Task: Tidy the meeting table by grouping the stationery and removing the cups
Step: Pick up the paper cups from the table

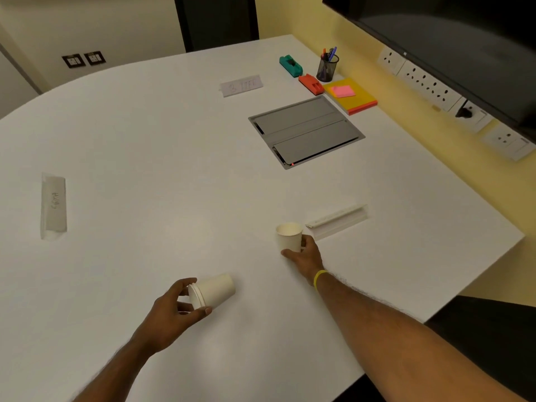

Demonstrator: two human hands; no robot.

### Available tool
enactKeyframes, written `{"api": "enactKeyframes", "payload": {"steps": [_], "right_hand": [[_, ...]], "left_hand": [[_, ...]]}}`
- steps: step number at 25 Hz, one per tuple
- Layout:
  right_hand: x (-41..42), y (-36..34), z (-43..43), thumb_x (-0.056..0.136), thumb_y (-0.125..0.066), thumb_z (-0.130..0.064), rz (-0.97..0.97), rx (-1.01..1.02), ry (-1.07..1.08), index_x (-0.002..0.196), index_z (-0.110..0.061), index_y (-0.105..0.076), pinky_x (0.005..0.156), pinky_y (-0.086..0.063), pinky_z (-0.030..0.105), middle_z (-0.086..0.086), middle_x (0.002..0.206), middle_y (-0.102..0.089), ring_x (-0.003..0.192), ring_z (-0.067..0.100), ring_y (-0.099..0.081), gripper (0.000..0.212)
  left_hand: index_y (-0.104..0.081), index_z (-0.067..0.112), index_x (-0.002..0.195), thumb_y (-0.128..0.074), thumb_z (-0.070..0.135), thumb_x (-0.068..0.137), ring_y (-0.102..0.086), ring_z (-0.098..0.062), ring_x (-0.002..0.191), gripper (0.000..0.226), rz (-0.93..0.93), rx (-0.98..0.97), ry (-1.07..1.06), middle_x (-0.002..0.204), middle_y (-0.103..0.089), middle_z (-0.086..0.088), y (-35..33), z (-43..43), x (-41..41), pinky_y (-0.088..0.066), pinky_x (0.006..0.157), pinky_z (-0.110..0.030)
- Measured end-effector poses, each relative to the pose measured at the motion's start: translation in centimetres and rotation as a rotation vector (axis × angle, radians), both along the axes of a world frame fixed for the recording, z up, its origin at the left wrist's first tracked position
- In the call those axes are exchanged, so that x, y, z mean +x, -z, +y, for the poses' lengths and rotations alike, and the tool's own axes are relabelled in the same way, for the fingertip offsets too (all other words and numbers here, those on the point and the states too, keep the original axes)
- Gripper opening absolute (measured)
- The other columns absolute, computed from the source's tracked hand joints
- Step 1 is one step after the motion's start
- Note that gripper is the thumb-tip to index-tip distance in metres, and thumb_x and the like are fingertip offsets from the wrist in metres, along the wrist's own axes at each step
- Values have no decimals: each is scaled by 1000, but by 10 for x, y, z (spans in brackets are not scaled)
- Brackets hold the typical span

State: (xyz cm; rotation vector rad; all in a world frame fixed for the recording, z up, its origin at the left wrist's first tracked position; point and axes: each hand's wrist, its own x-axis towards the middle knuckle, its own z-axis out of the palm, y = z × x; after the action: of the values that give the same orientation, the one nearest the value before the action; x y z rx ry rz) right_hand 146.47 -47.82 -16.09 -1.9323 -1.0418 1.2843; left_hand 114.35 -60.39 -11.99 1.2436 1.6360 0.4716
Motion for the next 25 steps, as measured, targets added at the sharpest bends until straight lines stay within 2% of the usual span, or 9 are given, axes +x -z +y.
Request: {"api": "enactKeyframes", "payload": {"steps": [5,9,12,14,16,20,22,24,25], "right_hand": [[-5,13,-2,67,-89,-19,-99,91,42,120,-11,-52,79,-47,28,0,110,-62,95,19,-59,65],[-10,25,0,66,-90,-13,-150,108,60,122,-7,-53,80,-45,28,5,111,-63,95,19,-56,67],[-10,26,2,62,-91,-7,-137,105,76,125,-8,-52,87,-49,31,5,111,-63,98,21,-58,73],[-8,24,1,62,-87,2,-87,79,96,128,-9,-50,90,-49,32,7,117,-62,101,22,-58,76],[-3,23,-9,67,-77,12,-35,39,129,133,-8,-46,87,-49,30,10,128,-57,103,21,-56,76],[-2,29,-59,72,-64,17,-39,14,178,139,-5,-40,87,-51,35,13,139,-44,103,22,-53,75],[-13,32,-88,70,-72,12,-91,-8,83,137,-7,-42,81,-49,29,16,134,-47,98,23,-54,76],[-35,25,-110,68,-83,1,-46,-49,-120,139,-14,-39,76,-46,20,10,133,-48,96,20,-55,85],[-51,17,-117,67,-87,-7,-7,-50,-261,142,-18,-35,78,-46,19,5,136,-45,100,18,-55,92]], "left_hand": [[-46,35,133,-85,39,71,-71,-12,90,72,-2,-25,-16,121,-57,8,3,0,-6,-55,71,-24],[-46,34,133,-84,37,72,-70,-16,92,73,11,-38,-32,122,-57,6,6,-6,-7,-55,73,-25],[-45,32,134,-84,35,73,-70,-19,94,73,22,-47,-35,123,-57,3,8,-13,-5,-55,74,-26],[-45,31,134,-84,34,73,-69,-19,94,72,20,-47,-49,123,-57,2,6,-14,-2,-55,74,-26],[-46,31,134,-84,34,73,-69,-18,94,72,12,-39,-65,123,-57,2,4,-16,-1,-54,73,-26],[-44,33,135,-84,37,73,-70,-15,93,74,1,-5,-101,123,-57,5,-6,-28,-3,-55,74,-26],[-43,34,135,-84,41,72,-70,-13,91,76,11,14,-121,122,-57,7,-10,-37,-10,-55,75,-26],[-43,32,136,-84,44,71,-70,-11,91,77,23,25,-130,122,-58,8,-14,-47,-21,-54,76,-25],[-43,32,135,-84,45,71,-70,-11,91,77,32,26,-132,122,-58,9,-17,-52,-27,-54,75,-24]]}}
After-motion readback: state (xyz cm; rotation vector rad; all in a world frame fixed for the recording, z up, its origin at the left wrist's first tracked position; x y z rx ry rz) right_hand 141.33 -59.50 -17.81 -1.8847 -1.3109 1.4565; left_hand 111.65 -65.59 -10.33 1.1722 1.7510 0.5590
